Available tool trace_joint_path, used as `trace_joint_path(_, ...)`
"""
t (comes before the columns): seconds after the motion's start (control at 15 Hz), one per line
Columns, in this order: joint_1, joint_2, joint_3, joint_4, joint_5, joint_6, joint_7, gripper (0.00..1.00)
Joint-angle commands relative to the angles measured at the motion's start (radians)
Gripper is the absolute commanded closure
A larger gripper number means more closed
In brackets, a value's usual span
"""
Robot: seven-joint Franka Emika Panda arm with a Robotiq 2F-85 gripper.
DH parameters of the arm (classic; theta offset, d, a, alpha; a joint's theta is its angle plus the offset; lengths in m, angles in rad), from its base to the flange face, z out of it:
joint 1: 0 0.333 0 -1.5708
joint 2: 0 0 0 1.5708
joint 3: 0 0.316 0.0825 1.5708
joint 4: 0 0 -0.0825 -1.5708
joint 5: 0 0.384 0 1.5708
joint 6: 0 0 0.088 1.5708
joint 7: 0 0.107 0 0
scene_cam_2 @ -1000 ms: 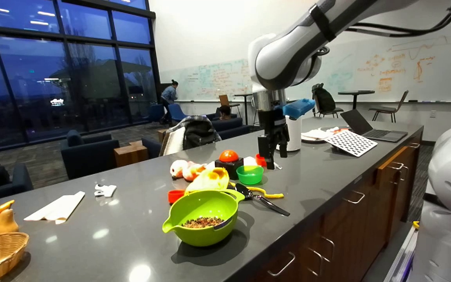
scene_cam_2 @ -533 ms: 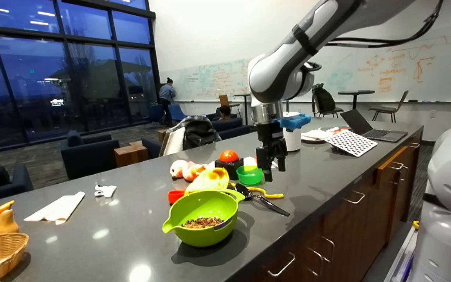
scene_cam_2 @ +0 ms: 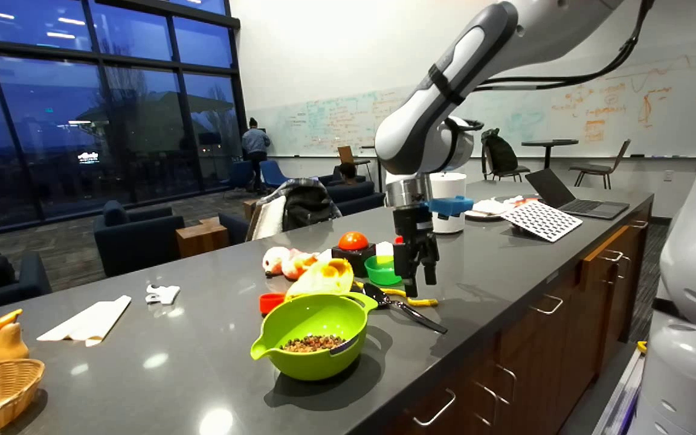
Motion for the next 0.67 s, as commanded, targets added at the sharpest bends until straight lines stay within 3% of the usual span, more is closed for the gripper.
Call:
trace_joint_path(0.0,0.002,0.067,-0.01,0.027,0.052,0.0,-0.066,0.0)
trace_joint_path(0.6,-0.01,0.189,0.009,0.044,0.065,0.036,-0.14,0.0)
